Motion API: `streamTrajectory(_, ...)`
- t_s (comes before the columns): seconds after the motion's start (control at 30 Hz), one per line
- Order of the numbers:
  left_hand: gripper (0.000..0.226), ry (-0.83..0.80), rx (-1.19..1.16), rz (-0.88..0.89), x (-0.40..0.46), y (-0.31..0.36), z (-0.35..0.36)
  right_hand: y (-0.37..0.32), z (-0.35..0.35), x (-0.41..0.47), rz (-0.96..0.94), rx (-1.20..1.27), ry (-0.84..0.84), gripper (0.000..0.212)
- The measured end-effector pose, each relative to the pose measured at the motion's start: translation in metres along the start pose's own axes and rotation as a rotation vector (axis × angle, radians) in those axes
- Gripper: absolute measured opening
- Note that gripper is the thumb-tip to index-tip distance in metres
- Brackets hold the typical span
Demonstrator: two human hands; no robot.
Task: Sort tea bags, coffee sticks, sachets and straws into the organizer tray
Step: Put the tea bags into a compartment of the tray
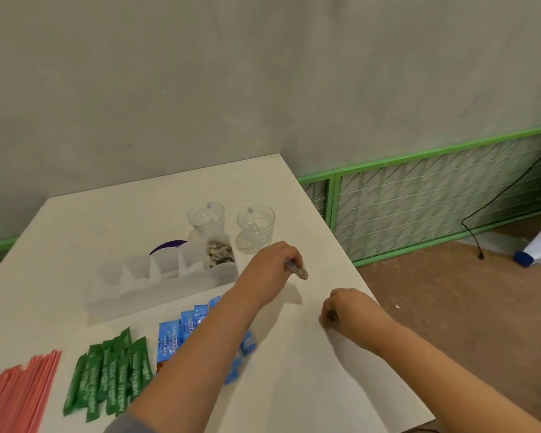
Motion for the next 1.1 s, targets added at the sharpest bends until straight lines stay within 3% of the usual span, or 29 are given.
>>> streamTrajectory(0.37, 0.014, 0.135, 0.023, -0.12, -0.001, -0.036, -0.077, -0.041, -0.051, 0.036, 0.023, 0.43, 0.127, 0.011)
streamTrajectory(0.6, 0.021, 0.139, 0.077, -0.235, 0.002, -0.064, -0.111, -0.084, -0.081, 0.068, 0.02, 0.749, 0.186, 0.018)
streamTrajectory(0.93, 0.021, -0.048, 0.215, -0.258, 0.011, -0.094, -0.114, -0.13, -0.09, 0.107, 0.016, 0.829, 0.349, 0.015)
streamTrajectory(1.1, 0.014, -0.056, 0.294, -0.299, 0.011, -0.102, -0.113, -0.14, -0.099, 0.117, 0.021, 0.821, 0.404, 0.016)
Point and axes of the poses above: each hand's wrist, its own x-axis towards the middle knuckle, its own z-axis out of the palm, y = z × x, the point moved 2 cm from there along x, towards the middle knuckle, and after that the axes turned 12 degrees about -x, right-handed, at the moved point
